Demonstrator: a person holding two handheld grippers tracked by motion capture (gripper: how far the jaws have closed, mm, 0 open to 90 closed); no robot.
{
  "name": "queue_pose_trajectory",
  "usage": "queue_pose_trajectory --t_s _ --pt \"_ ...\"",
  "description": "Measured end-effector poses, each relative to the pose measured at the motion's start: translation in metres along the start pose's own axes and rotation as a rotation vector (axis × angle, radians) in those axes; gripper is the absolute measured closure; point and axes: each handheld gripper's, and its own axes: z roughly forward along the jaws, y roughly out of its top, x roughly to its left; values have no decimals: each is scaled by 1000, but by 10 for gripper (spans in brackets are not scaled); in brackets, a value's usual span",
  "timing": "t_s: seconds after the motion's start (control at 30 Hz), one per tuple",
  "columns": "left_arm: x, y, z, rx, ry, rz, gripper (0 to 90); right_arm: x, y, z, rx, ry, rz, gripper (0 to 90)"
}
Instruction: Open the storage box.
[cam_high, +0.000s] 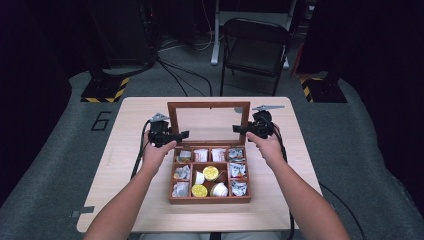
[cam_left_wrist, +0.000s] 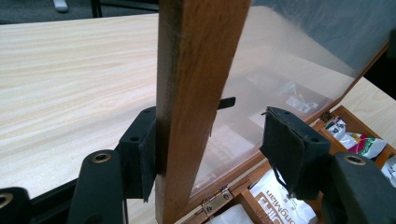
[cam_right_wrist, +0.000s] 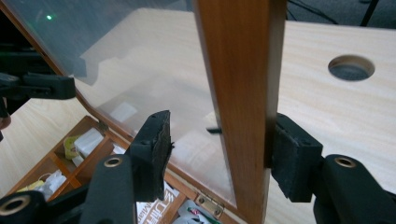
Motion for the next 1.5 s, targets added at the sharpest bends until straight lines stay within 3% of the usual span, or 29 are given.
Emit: queue_pose_trajectory --t_s 0.13,0.2,0.57,0.93,1.23,1.27,1.5 --pt "2 -6 1 -17 -11 -26 391 -1 -10 6 18 -11 6 425" --pt "2 -7 3 2 -7 -15 391 -1 -13 8 19 -16 5 424" --pt "3 -9 6 -1 4 -15 391 -5 -26 15 37 -24 21 440" --pt "6 -12 9 18 6 -20 401 -9 -27 18 27 -30 24 462" --pt "5 -12 14 9 34 -43 404 -10 -26 20 33 -45 7 486" --pt "4 -12 16 -9 35 -53 406 -10 -26 21 33 -46 7 487" --pt "6 -11 20 7 53 -50 408 -11 -25 24 39 -70 -5 505"
